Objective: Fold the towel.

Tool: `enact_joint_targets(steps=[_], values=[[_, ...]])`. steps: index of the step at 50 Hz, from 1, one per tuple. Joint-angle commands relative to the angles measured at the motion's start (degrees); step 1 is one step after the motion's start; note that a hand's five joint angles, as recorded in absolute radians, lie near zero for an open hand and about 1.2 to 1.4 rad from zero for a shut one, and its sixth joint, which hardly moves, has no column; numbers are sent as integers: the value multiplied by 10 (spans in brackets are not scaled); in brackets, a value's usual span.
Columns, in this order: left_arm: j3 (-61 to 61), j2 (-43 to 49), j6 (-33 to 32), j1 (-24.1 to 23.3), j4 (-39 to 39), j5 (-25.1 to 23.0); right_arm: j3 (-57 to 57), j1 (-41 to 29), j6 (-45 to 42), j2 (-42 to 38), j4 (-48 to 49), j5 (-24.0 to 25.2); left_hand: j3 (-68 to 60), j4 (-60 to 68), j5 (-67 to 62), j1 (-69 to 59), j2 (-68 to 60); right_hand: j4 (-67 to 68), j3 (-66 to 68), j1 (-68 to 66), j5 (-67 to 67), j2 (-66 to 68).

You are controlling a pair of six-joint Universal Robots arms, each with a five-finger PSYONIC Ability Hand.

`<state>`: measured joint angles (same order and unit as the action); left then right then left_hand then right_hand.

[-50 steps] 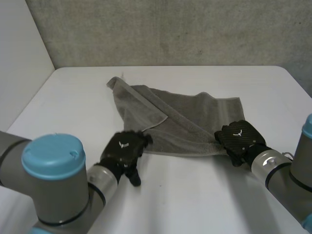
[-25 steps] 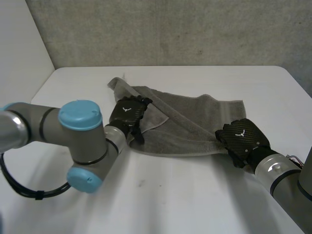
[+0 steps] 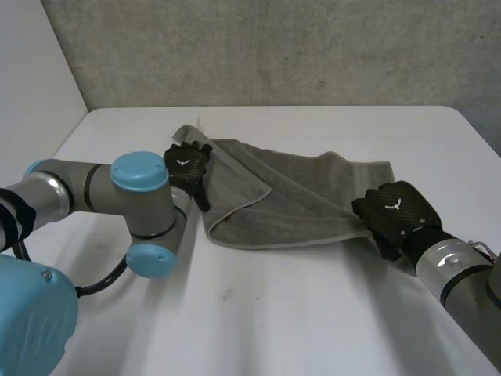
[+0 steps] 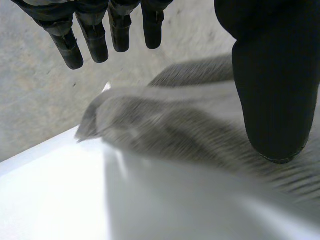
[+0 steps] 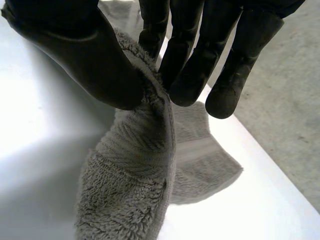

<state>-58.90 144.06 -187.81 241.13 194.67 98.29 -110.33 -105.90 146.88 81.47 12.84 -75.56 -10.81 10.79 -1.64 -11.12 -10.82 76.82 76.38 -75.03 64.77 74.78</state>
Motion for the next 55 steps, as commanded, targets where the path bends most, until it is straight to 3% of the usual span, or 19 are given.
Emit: enact_joint_targets(steps=[1,8,13,18,21,30,55], values=[[-5,14,-72,42,0,21,2,16,3,19,0,-1,-18,18,-9,-15,-17,32,36,-50,52,52],[-36,-26,-65,60,-14,52,2,12,3,21,-1,-1,-16,16,-8,-13,-16,32,36,-50,52,52],[-83,-89,-11,46,-17,49,1,10,4,20,-1,-1,-14,14,-6,-11,-14,32,36,-50,52,52],[-112,-134,71,-13,-22,21,-1,10,9,18,-1,-1,-14,14,-6,-11,-14,32,36,-50,52,52],[-116,-134,76,-25,-25,8,-2,8,12,17,-1,-1,-14,14,-6,-11,-14,32,36,-50,52,52],[-100,-77,76,-61,-29,-20,-3,7,12,18,-1,-2,-18,18,-9,-15,-17,32,36,-50,52,52],[36,30,60,-55,-29,5,-3,10,12,17,-1,-2,-24,25,-16,-21,-24,32,36,-50,52,52]])
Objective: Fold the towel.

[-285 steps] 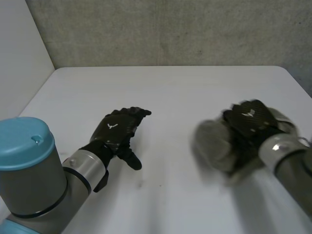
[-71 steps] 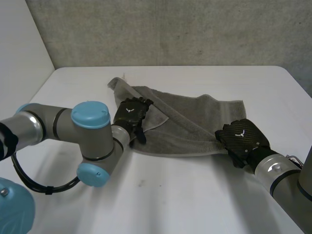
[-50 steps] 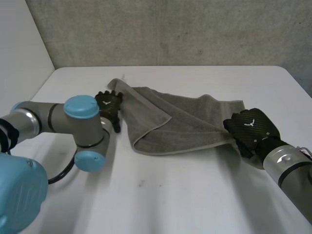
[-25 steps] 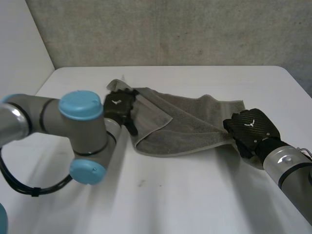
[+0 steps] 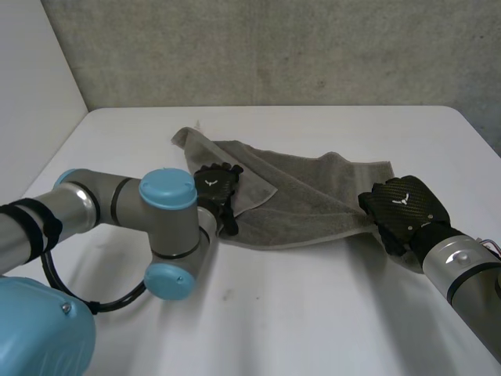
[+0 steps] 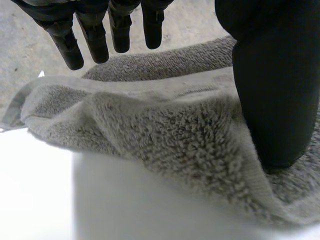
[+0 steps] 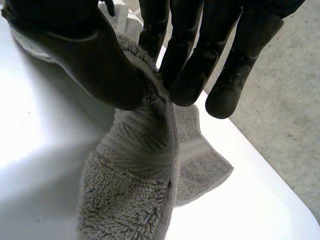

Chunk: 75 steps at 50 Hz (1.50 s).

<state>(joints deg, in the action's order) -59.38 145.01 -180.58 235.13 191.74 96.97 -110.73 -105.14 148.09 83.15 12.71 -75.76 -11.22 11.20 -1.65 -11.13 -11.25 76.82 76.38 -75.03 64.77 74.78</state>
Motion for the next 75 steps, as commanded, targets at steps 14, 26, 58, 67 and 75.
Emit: enact_joint_targets(steps=[14,26,58,67,75], values=[[38,20,-91,90,-8,101,8,6,-1,3,0,-1,-12,12,-8,-13,-12,32,36,-50,52,52],[-96,-130,-77,100,-8,91,73,-5,1,30,-29,-11,-3,4,1,-4,-3,32,36,-50,52,52],[-373,-346,-65,93,-3,-176,217,-75,53,13,-111,-72,-17,17,-13,-18,-17,32,36,-50,52,52],[-374,-323,37,51,5,-180,232,-114,54,13,-113,-108,-22,22,-18,-23,-22,32,36,-50,52,52],[-321,-275,103,-2,37,-110,226,-131,58,13,-127,-111,-35,35,-31,-36,-35,32,36,-50,52,52]])
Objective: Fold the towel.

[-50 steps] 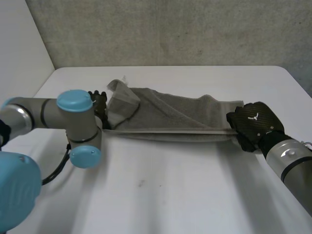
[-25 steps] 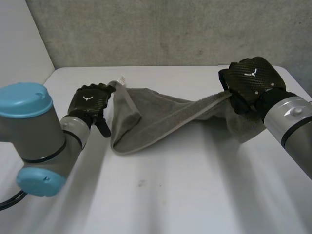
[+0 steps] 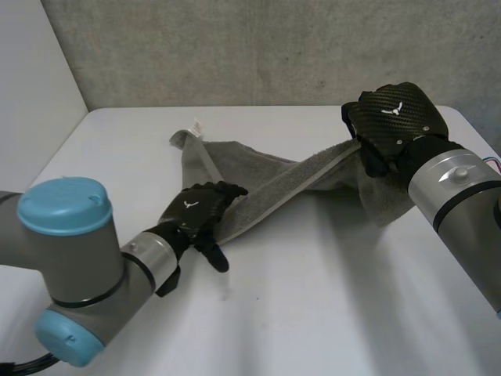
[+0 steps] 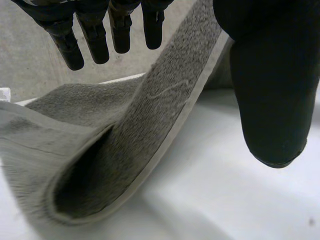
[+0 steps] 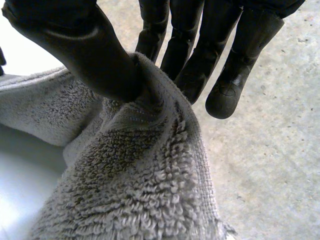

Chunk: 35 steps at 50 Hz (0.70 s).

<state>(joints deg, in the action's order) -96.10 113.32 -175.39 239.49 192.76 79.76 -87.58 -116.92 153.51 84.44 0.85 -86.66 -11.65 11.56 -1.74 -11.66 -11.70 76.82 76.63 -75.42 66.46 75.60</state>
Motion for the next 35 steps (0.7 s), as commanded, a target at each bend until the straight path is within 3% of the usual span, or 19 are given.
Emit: enact_joint_targets(steps=[1,13,25,31,35], values=[[46,42,51,-46,27,63,-7,-16,10,0,-9,-2,-31,32,-30,-31,-31,32,34,-46,35,44],[165,176,58,-119,53,222,-5,-20,39,8,-18,-2,-82,82,-81,-81,-81,32,34,-46,35,44],[190,198,94,-144,67,274,1,-20,80,28,-31,-1,-115,116,-114,-115,-115,32,34,-46,35,44],[193,197,88,-141,114,342,-5,-18,81,40,-40,-1,-245,246,-244,-245,-244,32,34,-46,35,44],[187,200,85,-126,153,355,-6,-10,81,51,-41,0,-489,490,-488,-489,-489,32,34,-46,35,44]])
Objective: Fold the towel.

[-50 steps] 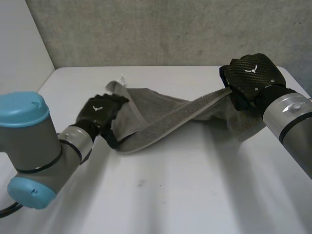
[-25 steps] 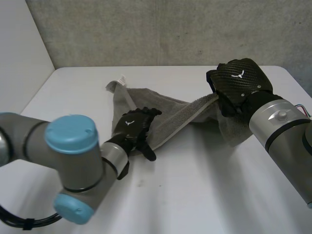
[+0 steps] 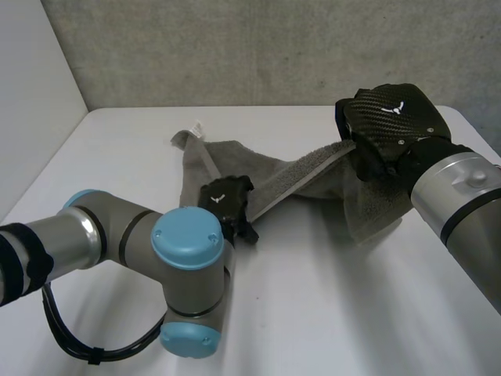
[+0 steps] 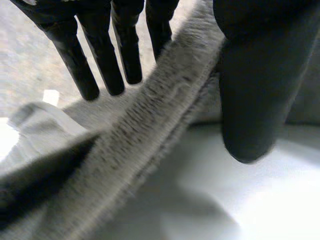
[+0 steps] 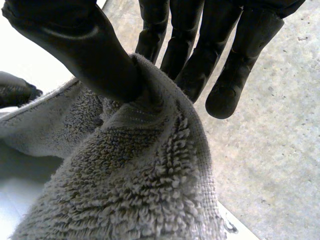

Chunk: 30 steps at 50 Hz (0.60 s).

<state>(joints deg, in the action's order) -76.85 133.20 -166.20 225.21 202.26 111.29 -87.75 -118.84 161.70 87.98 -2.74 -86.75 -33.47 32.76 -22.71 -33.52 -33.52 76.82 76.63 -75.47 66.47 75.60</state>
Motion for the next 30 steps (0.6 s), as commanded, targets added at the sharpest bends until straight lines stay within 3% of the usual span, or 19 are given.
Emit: enact_joint_targets(steps=[1,3,9,11,12,14,15,17,20,22,25,27,30], values=[[-6,1,-7,17,58,39,-4,9,-1,16,-5,1,-272,279,-280,-272,-272,32,34,-45,35,44],[-19,-1,-14,49,63,39,-3,10,-2,18,-6,1,-366,373,-374,-366,-365,32,34,-45,35,44],[-68,-42,-35,84,67,26,-2,12,-8,18,-7,4,-376,383,-384,-376,-376,32,34,-45,35,44],[-106,-87,-39,92,68,-15,-2,12,-9,18,-8,5,-465,472,-472,-464,-464,32,34,-45,35,44],[-106,-88,-39,92,68,-15,-1,12,-10,17,-9,5,-465,472,-473,-465,-465,32,34,-45,35,44],[-142,-145,-42,96,67,-77,1,12,-10,16,-10,6,-465,472,-473,-465,-465,32,34,-45,35,44],[-142,-146,-42,96,67,-78,5,12,-10,16,-16,6,-465,472,-473,-465,-465,32,34,-45,35,44],[-168,-211,-48,114,58,-124,11,12,-13,16,-27,8,-465,472,-473,-465,-465,32,34,-45,35,44],[-175,-243,-55,124,51,-139,35,12,-23,17,-60,10,-465,472,-473,-465,-465,32,34,-45,35,44],[-178,-315,-93,141,10,-152,65,11,-28,17,-86,11,-465,472,-473,-465,-465,32,34,-45,35,44],[-172,-349,-119,149,-19,-153,106,12,-31,25,-110,10,-465,472,-473,-465,-465,32,34,-45,35,44],[-143,-424,-180,169,-88,-156,130,12,-31,37,-124,10,-465,472,-473,-465,-465,32,34,-45,35,44],[-121,-451,-202,171,-116,-156,184,13,-38,56,-155,11,-465,472,-473,-465,-465,32,34,-45,35,44]])
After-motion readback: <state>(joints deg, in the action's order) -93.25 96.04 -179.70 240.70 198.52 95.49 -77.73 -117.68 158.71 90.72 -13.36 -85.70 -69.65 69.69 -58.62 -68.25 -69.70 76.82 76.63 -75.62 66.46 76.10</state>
